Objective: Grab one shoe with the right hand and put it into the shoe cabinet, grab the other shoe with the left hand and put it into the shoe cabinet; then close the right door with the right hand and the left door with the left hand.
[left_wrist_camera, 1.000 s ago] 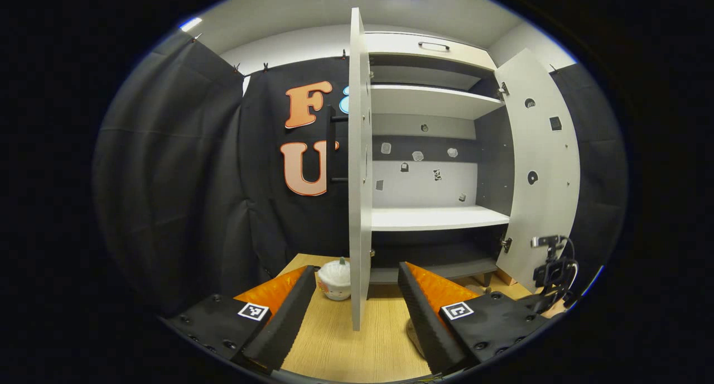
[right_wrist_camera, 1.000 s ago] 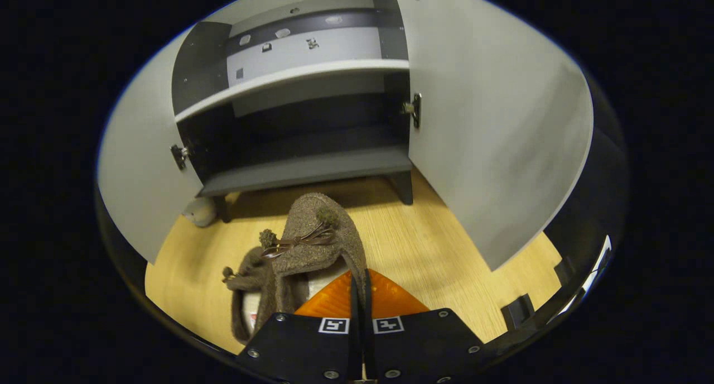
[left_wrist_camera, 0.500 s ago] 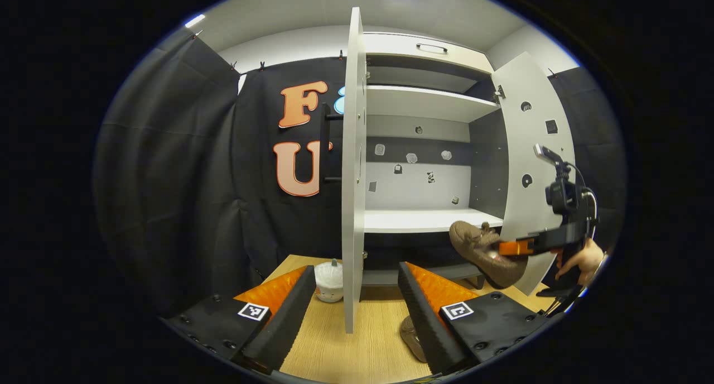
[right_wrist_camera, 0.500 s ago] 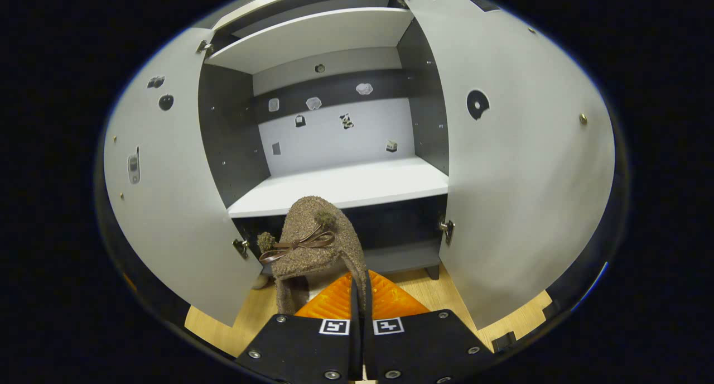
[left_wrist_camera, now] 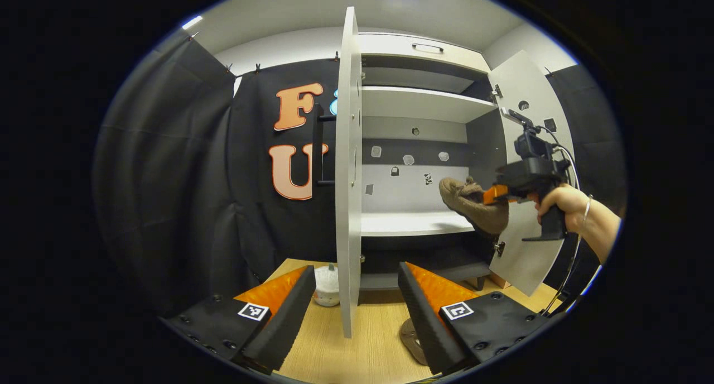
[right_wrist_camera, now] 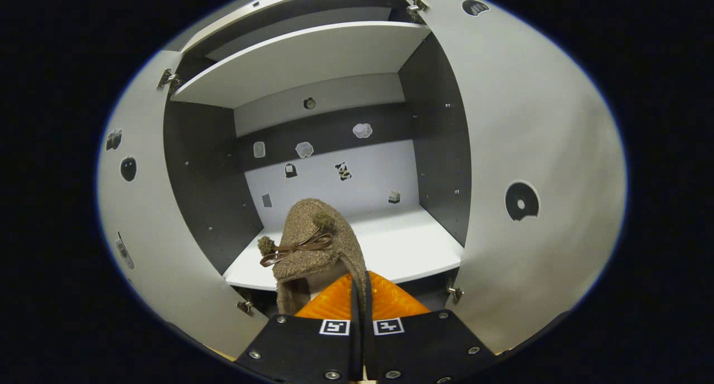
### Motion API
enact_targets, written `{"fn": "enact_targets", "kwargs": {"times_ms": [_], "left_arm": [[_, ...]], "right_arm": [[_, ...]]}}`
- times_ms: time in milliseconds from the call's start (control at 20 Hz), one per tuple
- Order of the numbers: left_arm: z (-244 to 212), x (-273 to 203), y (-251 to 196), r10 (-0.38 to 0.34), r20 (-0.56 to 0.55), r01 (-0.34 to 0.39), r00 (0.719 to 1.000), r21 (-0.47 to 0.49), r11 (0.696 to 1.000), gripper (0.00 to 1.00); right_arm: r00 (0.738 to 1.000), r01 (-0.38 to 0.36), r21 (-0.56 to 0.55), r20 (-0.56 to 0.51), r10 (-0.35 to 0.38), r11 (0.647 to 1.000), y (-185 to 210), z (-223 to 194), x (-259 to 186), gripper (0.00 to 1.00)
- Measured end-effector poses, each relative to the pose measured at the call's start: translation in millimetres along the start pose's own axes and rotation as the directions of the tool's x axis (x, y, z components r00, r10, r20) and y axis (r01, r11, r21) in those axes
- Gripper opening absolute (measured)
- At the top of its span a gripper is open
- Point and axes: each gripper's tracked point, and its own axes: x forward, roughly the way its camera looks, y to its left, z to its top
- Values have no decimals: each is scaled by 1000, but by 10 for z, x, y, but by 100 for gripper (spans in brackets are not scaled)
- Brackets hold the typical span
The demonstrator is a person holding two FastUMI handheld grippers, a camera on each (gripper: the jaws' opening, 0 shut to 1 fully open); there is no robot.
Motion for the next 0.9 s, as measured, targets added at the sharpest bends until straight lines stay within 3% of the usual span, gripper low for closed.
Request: {"fn": "enact_targets", "kwargs": {"times_ms": [350,650,900], "left_arm": [[-54,176,73,21,-16,-21,1000,7,1000,96],[-148,288,101,39,-41,-39,998,8,999,96],[-242,350,118,57,-74,-56,996,7,998,97]], "right_arm": [[999,41,6,8,-41,999,48,383,778,0],[995,67,1,-78,-67,998,44,162,1370,0],[991,79,-32,-108,-82,996,55,11,1532,2]]}}
